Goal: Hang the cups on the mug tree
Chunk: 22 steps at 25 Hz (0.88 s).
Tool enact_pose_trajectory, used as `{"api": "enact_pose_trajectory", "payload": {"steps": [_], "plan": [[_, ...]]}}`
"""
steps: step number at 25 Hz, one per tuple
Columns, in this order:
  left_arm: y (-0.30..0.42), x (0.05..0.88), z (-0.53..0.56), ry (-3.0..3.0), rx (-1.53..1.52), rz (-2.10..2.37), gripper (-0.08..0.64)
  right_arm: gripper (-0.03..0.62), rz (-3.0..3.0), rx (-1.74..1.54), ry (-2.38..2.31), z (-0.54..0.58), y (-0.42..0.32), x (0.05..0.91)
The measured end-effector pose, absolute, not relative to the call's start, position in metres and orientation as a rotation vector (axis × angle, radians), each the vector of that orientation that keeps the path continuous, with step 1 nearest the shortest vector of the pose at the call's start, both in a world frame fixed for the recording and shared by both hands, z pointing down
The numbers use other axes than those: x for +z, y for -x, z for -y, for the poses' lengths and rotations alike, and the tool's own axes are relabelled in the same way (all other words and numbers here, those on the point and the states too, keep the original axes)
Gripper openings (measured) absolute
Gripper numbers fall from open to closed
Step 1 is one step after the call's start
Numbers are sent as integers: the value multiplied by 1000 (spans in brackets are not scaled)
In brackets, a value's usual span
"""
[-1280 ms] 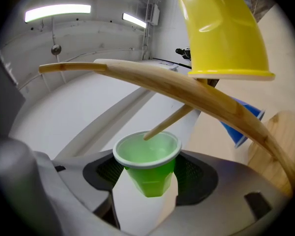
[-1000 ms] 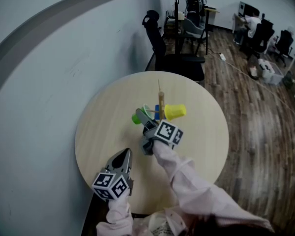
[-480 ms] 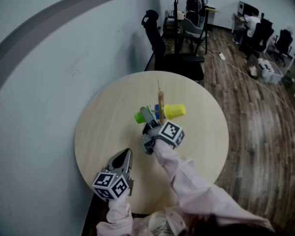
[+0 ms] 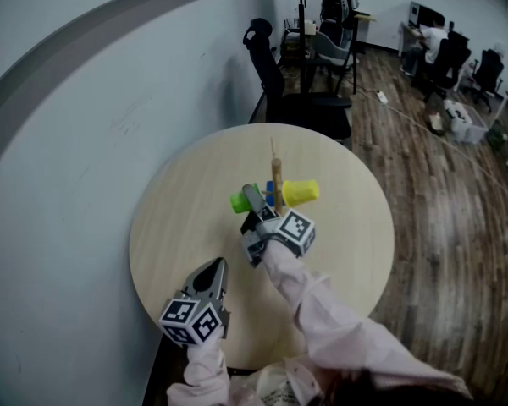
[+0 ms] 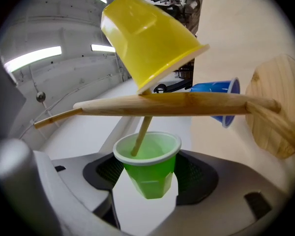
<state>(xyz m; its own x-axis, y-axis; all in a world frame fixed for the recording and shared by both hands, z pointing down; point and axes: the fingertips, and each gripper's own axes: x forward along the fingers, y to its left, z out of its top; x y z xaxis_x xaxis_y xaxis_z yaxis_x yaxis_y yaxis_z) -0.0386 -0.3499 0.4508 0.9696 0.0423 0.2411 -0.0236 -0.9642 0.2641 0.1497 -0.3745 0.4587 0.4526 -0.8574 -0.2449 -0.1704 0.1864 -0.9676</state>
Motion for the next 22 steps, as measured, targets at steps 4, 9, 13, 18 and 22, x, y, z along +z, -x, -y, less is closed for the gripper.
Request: {"api": "enact_pose_trajectory", "payload": {"steps": [4,9,13,18,22], "plan": [[40,452,351,-2850,361,-9,2,305,-975,-614,1236,374,-150,457],[42,454,351,-2849,364,-6,2,305,-940,-619,1190,374,-150,459],[42,454,351,-2849,368,-3,2,310,-926,-622,1165,375,-150,459],[45,456,350,-2846,369,2,2,310,-896,-606,1118,374,-150,461],[47,456,350,-2847,372,6,2,330,-827,-581,1070,369,-154,468]]}}
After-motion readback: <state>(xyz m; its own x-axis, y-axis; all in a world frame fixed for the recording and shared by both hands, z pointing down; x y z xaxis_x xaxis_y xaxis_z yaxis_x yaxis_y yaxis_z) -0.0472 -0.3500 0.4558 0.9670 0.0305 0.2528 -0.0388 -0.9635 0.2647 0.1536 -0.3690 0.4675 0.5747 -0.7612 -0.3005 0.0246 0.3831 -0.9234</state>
